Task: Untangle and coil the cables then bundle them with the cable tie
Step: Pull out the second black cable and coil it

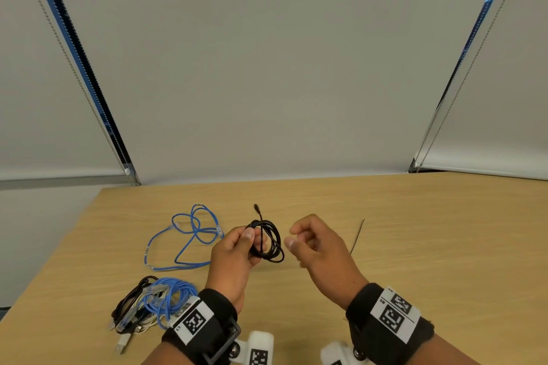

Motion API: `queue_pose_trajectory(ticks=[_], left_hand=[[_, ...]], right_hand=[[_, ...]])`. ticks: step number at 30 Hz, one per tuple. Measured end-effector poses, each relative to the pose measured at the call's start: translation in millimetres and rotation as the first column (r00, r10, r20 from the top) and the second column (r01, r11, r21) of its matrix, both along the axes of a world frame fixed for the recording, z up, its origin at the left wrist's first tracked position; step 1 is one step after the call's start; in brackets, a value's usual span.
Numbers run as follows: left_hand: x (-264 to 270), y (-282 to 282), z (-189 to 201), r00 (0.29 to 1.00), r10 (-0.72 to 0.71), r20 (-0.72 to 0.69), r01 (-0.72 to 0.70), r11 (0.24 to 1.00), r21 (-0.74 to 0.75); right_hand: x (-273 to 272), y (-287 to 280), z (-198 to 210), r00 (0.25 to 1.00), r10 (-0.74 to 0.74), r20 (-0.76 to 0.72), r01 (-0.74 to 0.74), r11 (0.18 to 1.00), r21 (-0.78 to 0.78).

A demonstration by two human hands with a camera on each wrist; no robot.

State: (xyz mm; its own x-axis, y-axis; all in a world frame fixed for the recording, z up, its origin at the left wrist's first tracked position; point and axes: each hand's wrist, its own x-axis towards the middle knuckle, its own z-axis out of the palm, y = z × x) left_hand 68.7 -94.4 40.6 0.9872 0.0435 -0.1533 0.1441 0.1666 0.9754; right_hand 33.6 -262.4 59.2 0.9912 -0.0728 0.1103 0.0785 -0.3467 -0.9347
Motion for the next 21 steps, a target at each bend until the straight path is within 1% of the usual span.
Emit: queue_pose_trajectory(ticks=[2,4,7,9,10,13,15,17,19,20,21], left_hand=[[-3,-1,-2,0.999,-0.036,0.034,0.034,0.999,0.038],[-6,-2,-3,0.992,-0.097,0.081,0.092,0.994,0.066],[-5,-1,-3,0.976,-0.187,0.109,0.166,0.971,0.175],[-4,1,-1,0.957,-0.27,0.105,0.242,0.943,0.227],[-4,1,0,0.947,-0.307,0.098,0.278,0.931,0.235],[-8,1,0,0.926,-0.368,0.084,0.346,0.917,0.196],[-8,0,-2,0.921,-0.376,0.107,0.343,0.908,0.241],[-3,-1,-7,0.919,-0.371,0.131,0.314,0.892,0.325],[1,-1,-13,0.926,-0.358,0.119,0.279,0.862,0.422],[2,0,-17,0.931,-0.35,0.099,0.272,0.85,0.451],[2,1,-22,0.936,-0.344,0.073,0.273,0.843,0.463]], right_hand=[[0,4,6,0.987,0.163,0.007,-0.161,0.982,-0.097],[1,6,5,0.972,0.235,0.022,-0.226,0.951,-0.213],[-1,6,3,0.959,0.264,0.102,-0.213,0.91,-0.355],[-2,6,2,0.953,0.268,0.138,-0.191,0.891,-0.412],[-2,5,3,0.952,0.266,0.153,-0.177,0.882,-0.437],[-1,4,4,0.945,0.267,0.189,-0.13,0.836,-0.533],[-1,4,4,0.941,0.271,0.205,-0.12,0.83,-0.544],[-2,4,5,0.93,0.276,0.244,-0.09,0.812,-0.577],[-1,5,6,0.914,0.308,0.265,-0.053,0.736,-0.675],[0,5,6,0.909,0.328,0.257,-0.046,0.693,-0.72],[2,5,7,0.914,0.336,0.227,-0.062,0.669,-0.741]])
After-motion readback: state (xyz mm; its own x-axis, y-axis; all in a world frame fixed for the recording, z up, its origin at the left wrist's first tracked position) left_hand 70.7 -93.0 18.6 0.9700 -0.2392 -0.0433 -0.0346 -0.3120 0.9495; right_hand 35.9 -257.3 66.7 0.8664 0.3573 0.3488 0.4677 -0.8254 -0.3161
